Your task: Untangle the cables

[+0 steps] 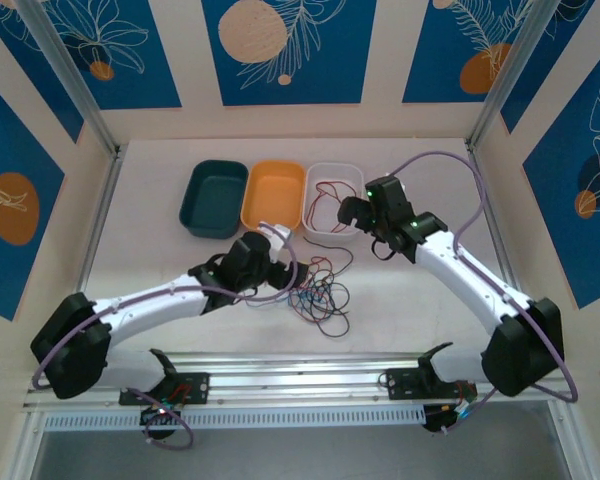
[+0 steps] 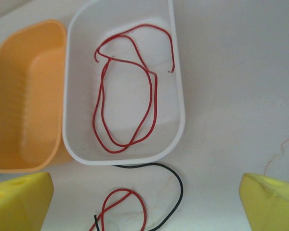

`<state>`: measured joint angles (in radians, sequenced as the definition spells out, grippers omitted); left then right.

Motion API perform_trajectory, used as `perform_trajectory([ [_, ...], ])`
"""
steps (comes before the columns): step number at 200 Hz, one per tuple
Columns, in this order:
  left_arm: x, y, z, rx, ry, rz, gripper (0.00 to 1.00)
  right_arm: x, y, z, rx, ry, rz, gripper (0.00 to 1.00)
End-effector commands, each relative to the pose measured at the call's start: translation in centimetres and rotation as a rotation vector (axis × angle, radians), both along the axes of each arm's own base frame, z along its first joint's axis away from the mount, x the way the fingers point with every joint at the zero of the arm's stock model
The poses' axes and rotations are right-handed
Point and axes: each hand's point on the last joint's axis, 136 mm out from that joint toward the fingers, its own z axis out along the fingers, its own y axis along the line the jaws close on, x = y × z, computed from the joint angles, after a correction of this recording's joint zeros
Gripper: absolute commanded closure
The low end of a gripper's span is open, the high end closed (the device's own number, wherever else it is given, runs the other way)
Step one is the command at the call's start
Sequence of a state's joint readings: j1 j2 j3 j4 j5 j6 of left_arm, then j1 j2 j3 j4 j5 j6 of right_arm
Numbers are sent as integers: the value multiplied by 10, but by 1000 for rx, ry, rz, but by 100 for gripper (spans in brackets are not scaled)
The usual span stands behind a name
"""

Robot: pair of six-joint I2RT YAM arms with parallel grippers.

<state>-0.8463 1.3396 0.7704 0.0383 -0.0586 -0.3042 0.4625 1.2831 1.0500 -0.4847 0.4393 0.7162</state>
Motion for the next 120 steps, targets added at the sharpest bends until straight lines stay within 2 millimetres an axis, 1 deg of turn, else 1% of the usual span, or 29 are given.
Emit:
perform_trajectory([
  [1, -11, -8, -11, 99, 113, -106, 19, -13, -16, 6, 3, -4, -47, 1],
  [18, -16, -17, -15, 146, 184, -162, 22, -20, -25, 7, 10, 1, -74, 1],
  [52, -25, -31, -25, 219, 290, -243, 27, -32, -41, 5, 23, 19, -130, 1],
  [75, -27, -39, -30, 273, 303, -278, 30, -36, -49, 1, 33, 24, -158, 1],
  [120, -24, -44, -45, 384, 292, -281, 37, -41, -56, 1, 52, 13, -183, 1],
])
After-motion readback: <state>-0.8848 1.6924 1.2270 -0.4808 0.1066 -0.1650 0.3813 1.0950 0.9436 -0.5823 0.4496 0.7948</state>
